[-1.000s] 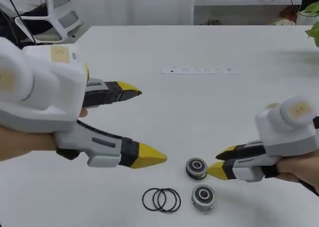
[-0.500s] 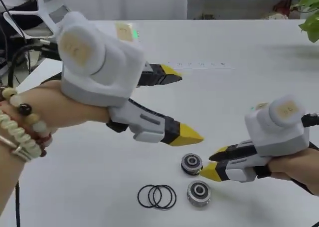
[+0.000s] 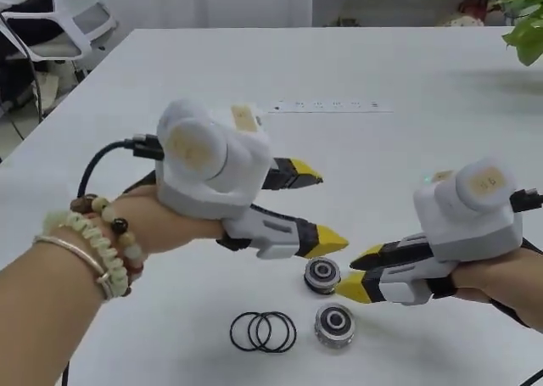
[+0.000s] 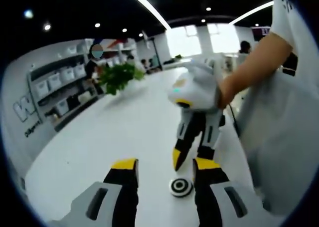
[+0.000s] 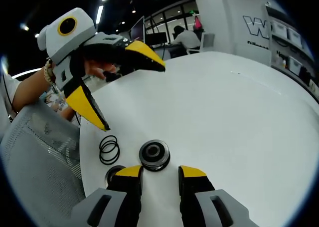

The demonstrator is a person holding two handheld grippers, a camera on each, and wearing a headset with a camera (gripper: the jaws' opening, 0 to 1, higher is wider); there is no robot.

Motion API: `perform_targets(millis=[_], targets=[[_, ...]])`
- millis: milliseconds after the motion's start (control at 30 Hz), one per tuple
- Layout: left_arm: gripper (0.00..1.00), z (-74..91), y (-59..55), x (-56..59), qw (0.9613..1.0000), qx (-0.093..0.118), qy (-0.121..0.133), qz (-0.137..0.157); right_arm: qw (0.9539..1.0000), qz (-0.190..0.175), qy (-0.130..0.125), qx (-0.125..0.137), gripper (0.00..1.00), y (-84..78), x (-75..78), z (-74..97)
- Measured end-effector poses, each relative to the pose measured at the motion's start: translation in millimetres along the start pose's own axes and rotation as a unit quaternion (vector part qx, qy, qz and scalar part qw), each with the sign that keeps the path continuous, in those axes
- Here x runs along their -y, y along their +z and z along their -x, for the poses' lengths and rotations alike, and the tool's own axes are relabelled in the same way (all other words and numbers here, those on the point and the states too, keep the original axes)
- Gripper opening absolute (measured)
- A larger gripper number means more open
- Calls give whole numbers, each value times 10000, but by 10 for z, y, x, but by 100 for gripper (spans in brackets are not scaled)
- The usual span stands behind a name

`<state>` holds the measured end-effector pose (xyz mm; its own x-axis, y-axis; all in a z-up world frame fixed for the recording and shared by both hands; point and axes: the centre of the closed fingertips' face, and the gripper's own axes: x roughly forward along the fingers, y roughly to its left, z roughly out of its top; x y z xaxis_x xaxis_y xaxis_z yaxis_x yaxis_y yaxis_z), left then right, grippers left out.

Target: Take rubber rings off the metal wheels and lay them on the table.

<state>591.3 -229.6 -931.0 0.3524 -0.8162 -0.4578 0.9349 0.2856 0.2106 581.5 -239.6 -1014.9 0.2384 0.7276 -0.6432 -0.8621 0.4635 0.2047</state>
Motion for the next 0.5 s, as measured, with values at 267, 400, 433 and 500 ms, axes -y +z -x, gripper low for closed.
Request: perform_targets(millis=[267,400,433,500], targets=[[32,-162,-422,20,9990,-317,-3,309,9999,78,52,-86,26,-34,-43,-46],[30,-228,-529,84,9982,-405,-59,449,9999,99,38,-84,25,-32,-47,-68],[29,-237,-552,98,9980,-458,-80,425,9999,102,36,-75,25,-28,-47,-72],[27,-262,-580,130,9976,-522,-129,429,9999,110,45,-53,24,-17,-55,-77]])
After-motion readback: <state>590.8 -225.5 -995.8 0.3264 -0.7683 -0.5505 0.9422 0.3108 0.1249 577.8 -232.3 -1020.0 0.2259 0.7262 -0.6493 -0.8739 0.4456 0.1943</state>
